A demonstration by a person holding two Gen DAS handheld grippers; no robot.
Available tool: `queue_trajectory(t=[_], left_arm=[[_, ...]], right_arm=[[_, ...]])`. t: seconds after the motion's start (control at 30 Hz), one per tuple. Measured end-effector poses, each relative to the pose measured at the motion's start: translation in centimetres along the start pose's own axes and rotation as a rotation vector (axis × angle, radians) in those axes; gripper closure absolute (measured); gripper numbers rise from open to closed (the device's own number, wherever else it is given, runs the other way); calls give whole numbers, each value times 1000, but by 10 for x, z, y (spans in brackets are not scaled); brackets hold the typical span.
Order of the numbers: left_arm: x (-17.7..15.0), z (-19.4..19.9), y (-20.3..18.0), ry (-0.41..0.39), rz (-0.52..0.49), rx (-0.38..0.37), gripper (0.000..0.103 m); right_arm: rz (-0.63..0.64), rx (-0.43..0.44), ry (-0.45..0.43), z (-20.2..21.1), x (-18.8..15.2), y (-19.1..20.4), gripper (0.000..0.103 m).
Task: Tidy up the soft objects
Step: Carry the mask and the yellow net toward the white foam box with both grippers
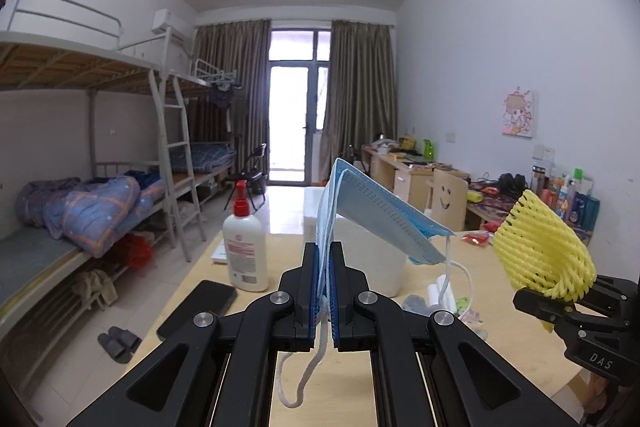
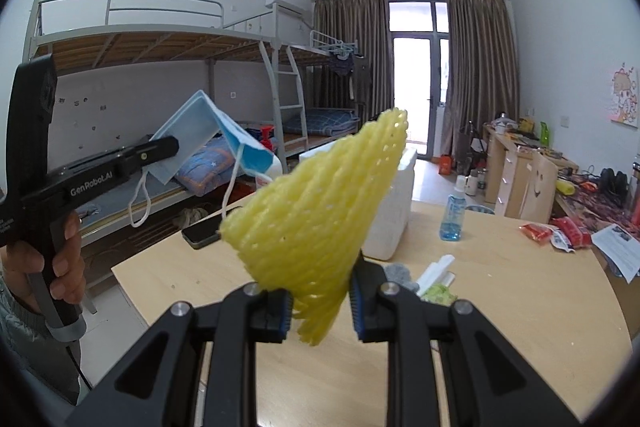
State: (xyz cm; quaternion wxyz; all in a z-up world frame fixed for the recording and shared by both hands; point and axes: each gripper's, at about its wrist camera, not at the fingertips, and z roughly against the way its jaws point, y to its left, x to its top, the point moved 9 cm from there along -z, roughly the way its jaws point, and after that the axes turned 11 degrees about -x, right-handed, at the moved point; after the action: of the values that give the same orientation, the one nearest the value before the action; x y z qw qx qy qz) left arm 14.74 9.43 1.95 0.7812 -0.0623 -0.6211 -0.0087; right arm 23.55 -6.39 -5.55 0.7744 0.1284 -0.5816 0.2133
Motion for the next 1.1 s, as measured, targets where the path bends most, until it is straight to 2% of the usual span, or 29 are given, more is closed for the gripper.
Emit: queue_trajectory(t=[0.33,0.4,0.73,1.1], left_arm=[[6,-19,1,34,-6,7,98],[7,-25,0,38,2,-10,98],[33,-42,6,0,-15,-5,98],[55,-67,12,0,-17,-2,98]], right_arm=[[1,20,4,-10,8,0,76],[5,21,9,-13,10,0,76],[21,4,2,-29,30,-7,76],[43,-13,-22,-46,58,-8,76]])
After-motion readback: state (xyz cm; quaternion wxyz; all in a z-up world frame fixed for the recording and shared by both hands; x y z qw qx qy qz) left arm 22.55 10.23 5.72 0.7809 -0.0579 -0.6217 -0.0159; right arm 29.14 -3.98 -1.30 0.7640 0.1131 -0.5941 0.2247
